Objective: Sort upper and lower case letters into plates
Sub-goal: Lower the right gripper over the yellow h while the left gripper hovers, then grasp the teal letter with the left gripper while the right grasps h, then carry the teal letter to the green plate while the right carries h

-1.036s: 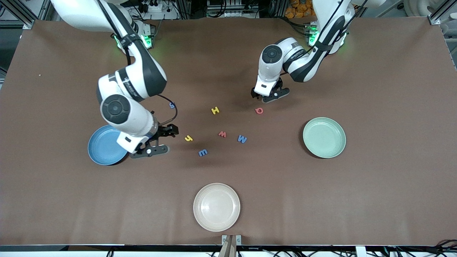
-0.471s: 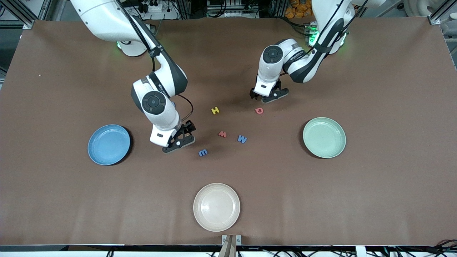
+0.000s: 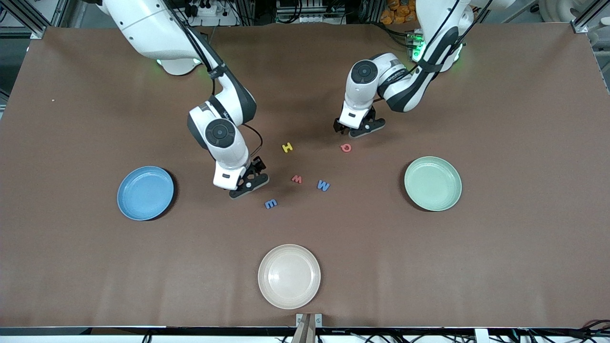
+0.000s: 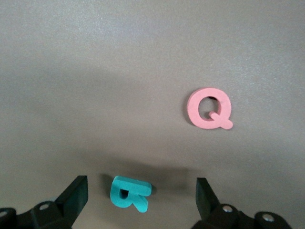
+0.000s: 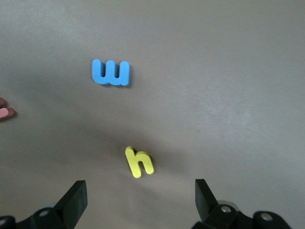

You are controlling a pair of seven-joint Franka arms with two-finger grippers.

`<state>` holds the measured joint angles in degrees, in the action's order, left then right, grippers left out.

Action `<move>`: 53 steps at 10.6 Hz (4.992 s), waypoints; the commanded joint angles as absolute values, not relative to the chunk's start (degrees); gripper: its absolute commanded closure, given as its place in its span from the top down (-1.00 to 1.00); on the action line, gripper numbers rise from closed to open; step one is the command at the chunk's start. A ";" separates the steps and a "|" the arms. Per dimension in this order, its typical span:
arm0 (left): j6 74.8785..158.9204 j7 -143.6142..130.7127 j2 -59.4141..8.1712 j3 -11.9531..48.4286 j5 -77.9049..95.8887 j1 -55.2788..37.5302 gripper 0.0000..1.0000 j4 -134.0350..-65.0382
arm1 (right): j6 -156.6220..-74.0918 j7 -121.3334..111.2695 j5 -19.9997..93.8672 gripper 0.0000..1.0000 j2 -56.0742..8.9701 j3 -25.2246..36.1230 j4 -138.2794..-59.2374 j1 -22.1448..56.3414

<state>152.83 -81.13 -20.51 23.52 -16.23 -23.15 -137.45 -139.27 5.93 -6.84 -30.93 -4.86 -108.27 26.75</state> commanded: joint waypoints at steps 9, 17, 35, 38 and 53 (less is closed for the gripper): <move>157.59 -83.23 -22.59 23.47 -18.19 -22.76 0.94 -138.43 | -143.88 6.68 -8.26 1.00 -35.59 -4.31 -108.11 27.77; 157.59 -82.62 -21.88 22.68 -19.42 -22.06 0.07 -139.48 | -143.88 2.47 -8.61 1.00 -36.91 -3.25 -106.00 28.04; 157.41 -85.34 -21.45 23.99 -19.42 -22.94 -0.30 -138.96 | -141.18 2.46 -7.74 -1.00 -33.24 -2.55 -106.61 27.60; 157.06 -84.64 -20.14 23.99 -19.42 -22.50 -0.30 -138.96 | -136.33 2.72 -7.56 -1.00 -29.19 -1.06 -106.35 25.94; 133.59 -20.98 -4.48 10.40 -2.55 -10.90 -0.34 -136.67 | -126.21 0.45 -8.35 1.00 -23.91 6.68 -110.48 8.26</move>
<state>134.49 -29.05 -5.50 13.44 -4.13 -11.23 -136.18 -126.59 0.37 -7.92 -25.25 7.38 -109.52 8.78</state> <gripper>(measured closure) 0.604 0.815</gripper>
